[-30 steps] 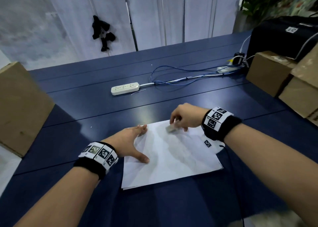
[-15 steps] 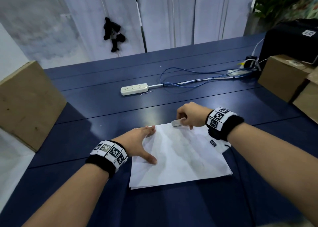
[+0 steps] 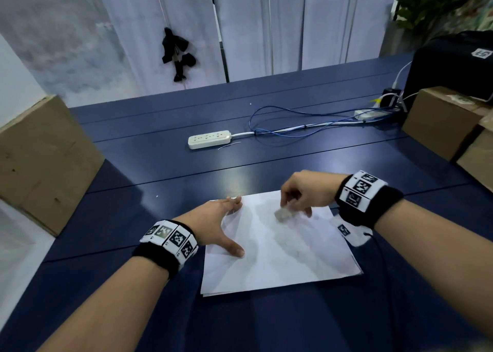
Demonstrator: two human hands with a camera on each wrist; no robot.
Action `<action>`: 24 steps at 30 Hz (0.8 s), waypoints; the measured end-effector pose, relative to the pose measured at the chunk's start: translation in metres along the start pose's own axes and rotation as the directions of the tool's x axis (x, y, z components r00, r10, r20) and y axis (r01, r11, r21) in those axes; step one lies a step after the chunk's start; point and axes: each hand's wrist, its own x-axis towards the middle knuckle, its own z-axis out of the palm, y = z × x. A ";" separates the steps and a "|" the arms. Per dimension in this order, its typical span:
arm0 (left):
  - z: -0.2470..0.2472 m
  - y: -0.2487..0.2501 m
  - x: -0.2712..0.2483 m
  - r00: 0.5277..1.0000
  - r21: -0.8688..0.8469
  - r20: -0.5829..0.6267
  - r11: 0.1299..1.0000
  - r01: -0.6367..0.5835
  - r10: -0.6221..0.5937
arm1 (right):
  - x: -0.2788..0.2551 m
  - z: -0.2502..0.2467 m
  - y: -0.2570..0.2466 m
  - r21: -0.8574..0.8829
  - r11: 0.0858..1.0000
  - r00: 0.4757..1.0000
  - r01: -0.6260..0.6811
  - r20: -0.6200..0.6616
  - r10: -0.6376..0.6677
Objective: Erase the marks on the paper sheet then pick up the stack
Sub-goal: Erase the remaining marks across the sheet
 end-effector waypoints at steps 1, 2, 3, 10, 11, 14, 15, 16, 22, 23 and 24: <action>0.000 -0.001 0.000 1.000 0.003 0.002 1.000 0.001 -0.001 | -0.007 0.002 -0.004 0.025 1.000 0.996 0.000 0.084 -0.002; 0.000 -0.001 0.000 1.000 0.006 0.005 1.000 0.003 -0.003 | -0.011 0.004 -0.006 0.028 1.000 0.992 -0.010 0.129 0.006; 0.000 -0.001 0.001 1.000 0.006 0.010 1.000 0.005 -0.005 | -0.010 0.004 -0.006 0.014 1.000 0.992 -0.017 0.126 0.015; 0.000 0.000 0.000 1.000 -0.004 0.008 1.000 0.014 -0.014 | 0.015 -0.003 0.009 -0.058 0.996 0.979 -0.066 -0.194 0.054; 0.000 0.000 0.000 1.000 -0.008 0.009 1.000 0.014 -0.014 | 0.009 -0.002 0.007 -0.036 0.999 0.991 -0.040 -0.127 0.035; 0.001 -0.003 0.001 1.000 -0.012 0.010 1.000 0.011 -0.011 | -0.012 0.004 -0.008 0.042 0.999 0.991 0.009 0.130 -0.014; 0.000 -0.002 0.001 1.000 -0.012 0.013 1.000 0.010 -0.010 | -0.012 0.006 -0.009 0.034 0.999 0.990 0.005 0.143 -0.010; 0.001 -0.002 0.001 1.000 -0.011 0.015 1.000 0.008 -0.008 | -0.009 0.005 -0.008 0.016 1.000 0.994 -0.001 0.107 -0.001; 0.001 -0.001 0.001 1.000 -0.018 0.001 1.000 0.012 -0.012 | 0.021 -0.002 0.006 -0.065 0.995 0.976 -0.076 -0.208 0.061; 0.001 -0.001 0.000 1.000 -0.020 0.003 1.000 0.012 -0.011 | 0.016 -0.001 0.007 -0.037 0.998 0.983 -0.059 -0.174 0.052; 0.001 -0.001 0.000 1.000 -0.024 0.001 1.000 0.011 -0.011 | 0.008 0.000 0.004 -0.008 1.000 0.994 -0.028 -0.107 0.026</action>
